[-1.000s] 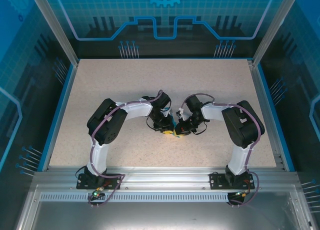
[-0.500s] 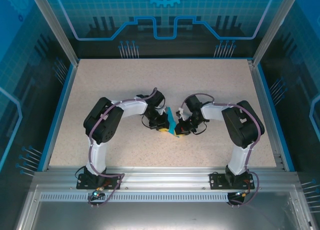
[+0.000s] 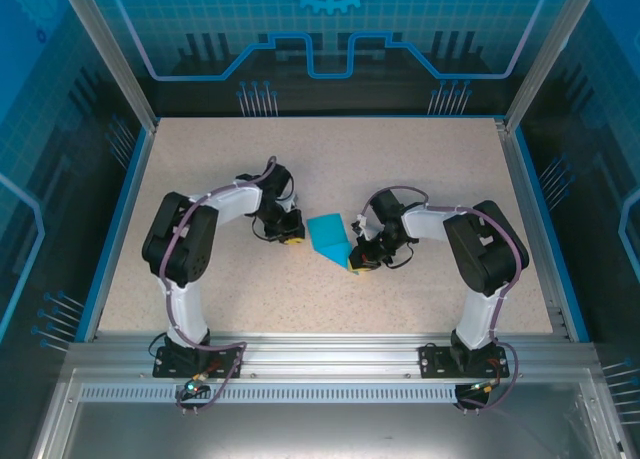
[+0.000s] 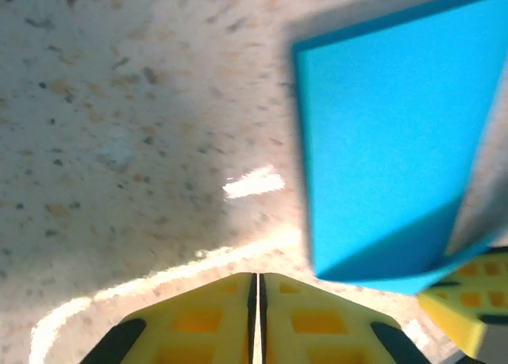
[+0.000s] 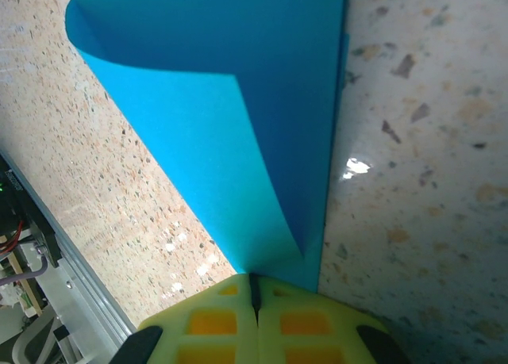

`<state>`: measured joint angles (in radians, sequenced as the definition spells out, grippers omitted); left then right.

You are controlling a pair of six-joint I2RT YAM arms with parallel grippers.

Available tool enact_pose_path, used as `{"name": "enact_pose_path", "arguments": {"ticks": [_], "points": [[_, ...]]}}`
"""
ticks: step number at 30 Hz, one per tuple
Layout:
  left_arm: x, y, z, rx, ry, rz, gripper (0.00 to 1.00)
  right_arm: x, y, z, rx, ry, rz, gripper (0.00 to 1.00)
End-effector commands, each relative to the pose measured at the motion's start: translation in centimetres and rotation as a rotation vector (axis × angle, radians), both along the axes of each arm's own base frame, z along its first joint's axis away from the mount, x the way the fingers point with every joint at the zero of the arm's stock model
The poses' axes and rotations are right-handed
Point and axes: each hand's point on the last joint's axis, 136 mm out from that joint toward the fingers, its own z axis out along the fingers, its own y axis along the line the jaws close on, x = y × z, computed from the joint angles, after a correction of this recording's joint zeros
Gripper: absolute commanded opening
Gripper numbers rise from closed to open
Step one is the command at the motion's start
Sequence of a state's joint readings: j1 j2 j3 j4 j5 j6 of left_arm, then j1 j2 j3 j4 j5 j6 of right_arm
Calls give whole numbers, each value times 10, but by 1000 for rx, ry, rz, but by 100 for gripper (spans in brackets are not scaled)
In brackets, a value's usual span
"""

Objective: Fold a paper plane with a square sheet of paper (fold left side to right side)

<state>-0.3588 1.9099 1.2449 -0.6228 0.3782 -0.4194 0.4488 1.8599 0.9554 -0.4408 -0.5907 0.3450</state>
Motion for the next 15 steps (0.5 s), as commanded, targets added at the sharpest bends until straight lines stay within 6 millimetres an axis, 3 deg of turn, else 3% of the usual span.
{"name": "enact_pose_path", "arguments": {"ticks": [1, 5, 8, 11, 15], "points": [[-12, -25, 39, -71, -80, -55, 15, -32, -40, -41, -254, 120, -17, 1], [-33, -70, 44, -168, -77, -124, 15, -31, -40, -41, -256, 119, -18, 2], [-41, -93, 30, -171, -48, -162, 16, -31, -40, -41, -257, 119, -19, 2], [-41, -105, 15, -152, -19, -183, 15, -30, -39, -40, -254, 119, -20, 2], [-37, -104, -1, -104, -3, -190, 15, -30, -39, -38, -254, 115, -20, 2]]}}
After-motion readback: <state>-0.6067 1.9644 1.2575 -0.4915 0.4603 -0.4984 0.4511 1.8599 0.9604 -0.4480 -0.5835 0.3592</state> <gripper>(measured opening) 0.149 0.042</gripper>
